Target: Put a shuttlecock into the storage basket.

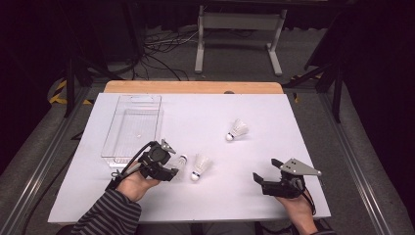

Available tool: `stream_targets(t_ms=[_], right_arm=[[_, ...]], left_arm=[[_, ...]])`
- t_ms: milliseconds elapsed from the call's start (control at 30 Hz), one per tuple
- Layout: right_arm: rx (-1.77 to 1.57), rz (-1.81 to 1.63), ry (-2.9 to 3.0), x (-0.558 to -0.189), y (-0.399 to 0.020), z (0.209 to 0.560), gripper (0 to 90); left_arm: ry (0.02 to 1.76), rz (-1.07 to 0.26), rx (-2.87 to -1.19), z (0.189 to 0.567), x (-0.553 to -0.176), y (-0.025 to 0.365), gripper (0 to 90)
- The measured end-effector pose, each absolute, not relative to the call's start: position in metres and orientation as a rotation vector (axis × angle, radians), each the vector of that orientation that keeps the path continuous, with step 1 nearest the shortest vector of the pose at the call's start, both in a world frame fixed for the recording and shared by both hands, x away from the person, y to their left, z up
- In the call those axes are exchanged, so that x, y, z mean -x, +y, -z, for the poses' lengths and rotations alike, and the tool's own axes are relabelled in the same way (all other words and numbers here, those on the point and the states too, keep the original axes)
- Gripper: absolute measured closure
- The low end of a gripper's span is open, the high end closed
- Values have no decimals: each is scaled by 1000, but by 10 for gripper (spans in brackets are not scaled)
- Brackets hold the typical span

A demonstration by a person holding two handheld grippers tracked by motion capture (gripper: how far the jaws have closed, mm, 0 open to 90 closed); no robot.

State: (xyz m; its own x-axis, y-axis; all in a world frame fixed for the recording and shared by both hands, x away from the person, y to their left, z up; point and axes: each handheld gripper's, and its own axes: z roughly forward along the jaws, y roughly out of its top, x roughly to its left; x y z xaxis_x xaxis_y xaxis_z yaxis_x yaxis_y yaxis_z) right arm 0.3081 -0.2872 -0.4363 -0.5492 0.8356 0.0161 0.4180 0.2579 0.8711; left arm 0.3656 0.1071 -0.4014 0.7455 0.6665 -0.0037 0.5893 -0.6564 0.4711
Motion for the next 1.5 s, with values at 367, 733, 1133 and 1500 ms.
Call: stream_targets(t_ms=[367,733,1133,1500], right_arm=[[-1132,-1228,2086,-308,-287,437,132],[-1140,-1227,2091,-309,-287,437,132],[-1137,-1226,2087,-308,-287,437,133],[-1139,-1225,2088,-309,-288,437,133]], left_arm=[[978,-267,-2502,406,-370,105,545],[986,-271,-2512,407,-371,105,678],[1015,-237,-2506,408,-375,107,855],[1009,-220,-2486,406,-376,109,897]])
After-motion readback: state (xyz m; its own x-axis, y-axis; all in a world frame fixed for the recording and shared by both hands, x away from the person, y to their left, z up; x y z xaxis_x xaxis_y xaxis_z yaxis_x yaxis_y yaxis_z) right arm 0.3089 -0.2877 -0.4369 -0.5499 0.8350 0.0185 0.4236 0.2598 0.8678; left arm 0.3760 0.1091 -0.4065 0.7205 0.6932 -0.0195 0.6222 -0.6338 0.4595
